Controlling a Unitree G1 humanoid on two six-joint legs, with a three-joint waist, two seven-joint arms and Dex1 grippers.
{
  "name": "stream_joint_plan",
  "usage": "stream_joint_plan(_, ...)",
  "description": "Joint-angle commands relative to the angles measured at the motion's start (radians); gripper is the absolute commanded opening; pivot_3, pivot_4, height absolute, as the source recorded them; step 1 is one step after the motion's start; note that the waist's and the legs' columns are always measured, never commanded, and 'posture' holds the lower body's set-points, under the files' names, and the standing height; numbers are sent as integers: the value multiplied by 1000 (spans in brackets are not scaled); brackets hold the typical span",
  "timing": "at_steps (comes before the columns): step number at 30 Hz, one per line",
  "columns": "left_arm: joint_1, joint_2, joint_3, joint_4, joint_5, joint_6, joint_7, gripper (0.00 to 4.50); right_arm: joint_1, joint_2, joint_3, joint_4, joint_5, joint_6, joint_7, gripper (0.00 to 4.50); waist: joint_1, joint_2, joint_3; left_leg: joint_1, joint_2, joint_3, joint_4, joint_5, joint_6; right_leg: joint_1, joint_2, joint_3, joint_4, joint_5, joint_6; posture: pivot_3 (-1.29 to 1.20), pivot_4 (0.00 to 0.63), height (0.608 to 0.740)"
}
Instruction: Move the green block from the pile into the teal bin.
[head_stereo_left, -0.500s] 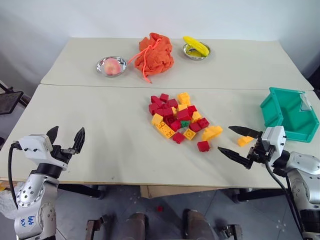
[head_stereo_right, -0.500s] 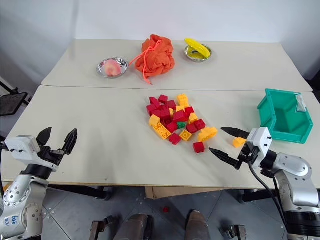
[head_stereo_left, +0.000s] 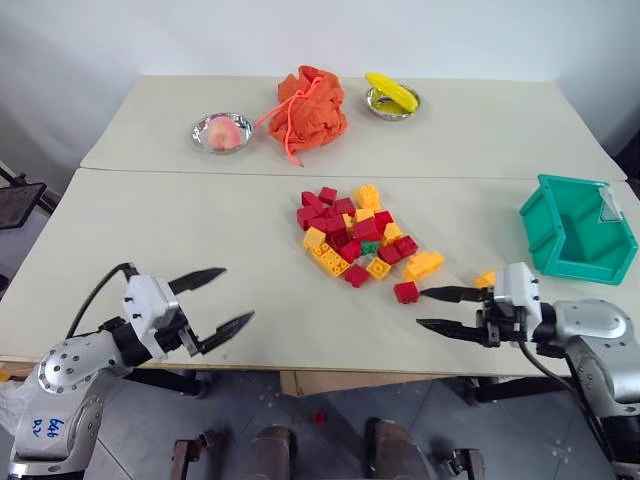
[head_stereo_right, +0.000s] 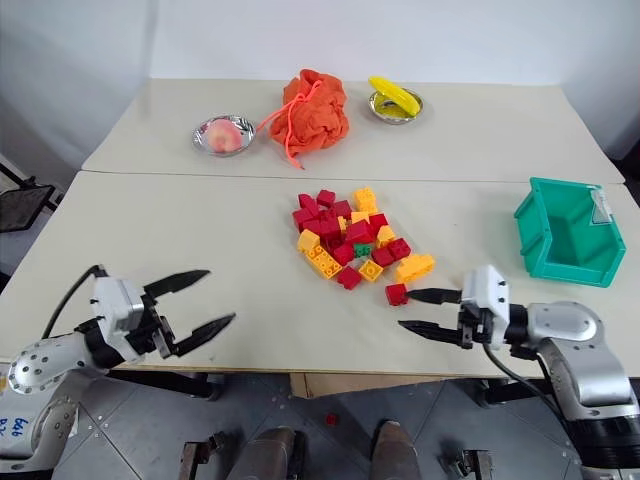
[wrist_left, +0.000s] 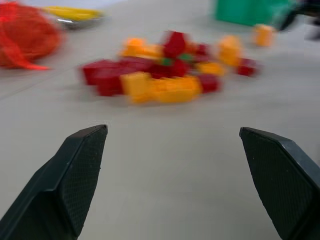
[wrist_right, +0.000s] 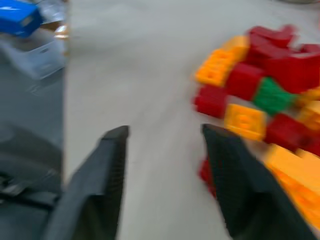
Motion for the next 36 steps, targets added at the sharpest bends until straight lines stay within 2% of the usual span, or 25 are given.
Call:
stream_joint_plan(1,-17,15,-13,14,4,-44,-61,4500,-87,63,96,-75,-24,56,-53,1201,-6,0,0,0,0,0,0,0,0,0,0,0,0,0,0,0,150,740)
stream_joint_plan(4,-38,12,-26,34,15,-43,-66,4500,-195,140,190,-49,-102,94,-127,166,-11,0,0,0,1,0,0,0,0,-1,0,0,1,0,0,0,150,740)
stream_joint_plan(5,-43,9,-28,38,16,-43,-63,4500,-217,156,204,-36,-122,97,-146,76,-12,0,0,0,1,-1,0,0,-1,-1,0,0,1,0,0,0,150,740)
stream_joint_plan(7,-56,2,-38,44,23,-41,-52,4500,-318,257,238,43,-179,155,-271,76,-12,0,0,0,0,-1,0,0,-1,-1,0,0,1,0,0,0,150,740)
stream_joint_plan(9,-69,-4,-44,50,31,-40,-42,4500,-407,333,282,126,-238,162,-329,76,-13,0,0,0,0,-1,0,0,-1,-1,0,0,2,0,-1,0,150,740)
stream_joint_plan(13,-88,-9,-46,65,42,-42,-32,4500,-511,402,328,285,-352,108,-403,76,-12,0,0,-1,0,-1,-1,0,-1,-3,1,0,2,0,-1,0,150,740)
stream_joint_plan(17,-96,-20,-52,68,49,-42,-18,4500,-637,463,279,497,-395,32,-503,76,-16,0,0,-1,0,-1,-1,0,-1,-3,0,-1,2,0,-1,0,150,740)
stream_joint_plan(22,-93,-37,-66,59,59,-41,3,4500,-750,442,220,722,-434,-36,-580,76,-26,0,0,-1,0,-1,-2,0,-1,-3,1,-2,3,0,-1,0,150,740)
stream_joint_plan(28,-101,-41,-65,74,66,-46,13,4500,-821,395,177,897,-461,-85,-584,76,-40,0,0,-1,0,-1,-2,0,-1,-3,1,-2,2,0,-1,0,150,740)
stream_joint_plan(33,-107,-42,-73,77,68,-44,13,4500,-775,379,214,844,-482,-102,-486,76,-48,0,0,-1,1,0,-3,0,-1,-4,1,-2,2,0,-1,0,150,740)
stream_joint_plan(36,-107,-43,-75,72,62,-40,7,4500,-684,343,241,690,-468,-66,-382,76,-45,0,0,-1,1,0,-3,0,-1,-4,1,-2,3,0,-1,0,150,740)
